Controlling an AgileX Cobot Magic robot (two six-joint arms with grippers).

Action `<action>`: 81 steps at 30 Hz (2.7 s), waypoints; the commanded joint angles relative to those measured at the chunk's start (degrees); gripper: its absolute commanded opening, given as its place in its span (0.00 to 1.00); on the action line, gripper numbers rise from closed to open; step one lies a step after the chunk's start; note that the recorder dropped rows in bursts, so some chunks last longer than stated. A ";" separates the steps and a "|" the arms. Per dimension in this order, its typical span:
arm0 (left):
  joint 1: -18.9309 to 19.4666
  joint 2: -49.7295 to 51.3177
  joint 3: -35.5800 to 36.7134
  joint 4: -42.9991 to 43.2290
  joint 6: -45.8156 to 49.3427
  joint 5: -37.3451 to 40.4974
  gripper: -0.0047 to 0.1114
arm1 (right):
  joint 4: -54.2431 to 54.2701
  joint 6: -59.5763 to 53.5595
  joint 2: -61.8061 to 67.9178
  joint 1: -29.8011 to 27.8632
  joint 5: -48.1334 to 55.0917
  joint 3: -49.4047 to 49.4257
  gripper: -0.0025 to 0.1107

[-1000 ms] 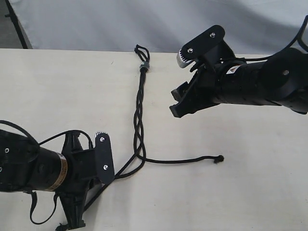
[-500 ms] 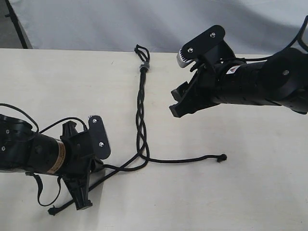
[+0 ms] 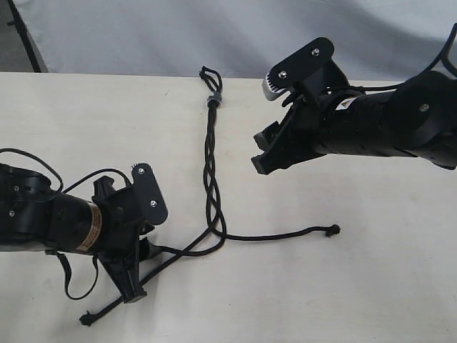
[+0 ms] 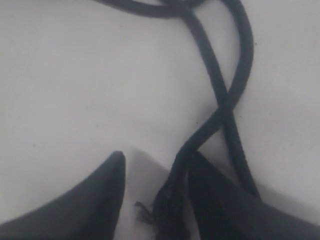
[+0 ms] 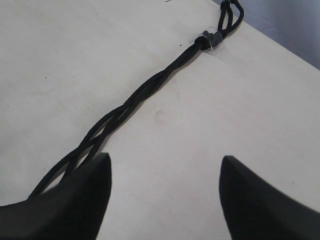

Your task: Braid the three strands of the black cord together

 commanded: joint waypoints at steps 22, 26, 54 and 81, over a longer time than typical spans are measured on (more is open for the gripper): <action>0.14 2.73 -3.33 -2.86 -3.93 12.91 0.46 | 0.30 0.93 -0.22 -0.23 0.36 -0.13 0.55; 1.55 2.73 -3.33 -2.86 -3.92 12.56 0.44 | 0.30 0.93 -0.22 -0.23 0.36 -0.13 0.55; 3.93 2.73 -3.33 -3.32 -7.85 10.31 0.38 | 0.30 0.93 -0.22 -0.23 0.36 -0.13 0.55; 26.03 -12.31 -3.19 -3.31 -32.69 20.86 0.73 | 2.92 -1.68 2.98 17.03 20.41 -7.67 0.55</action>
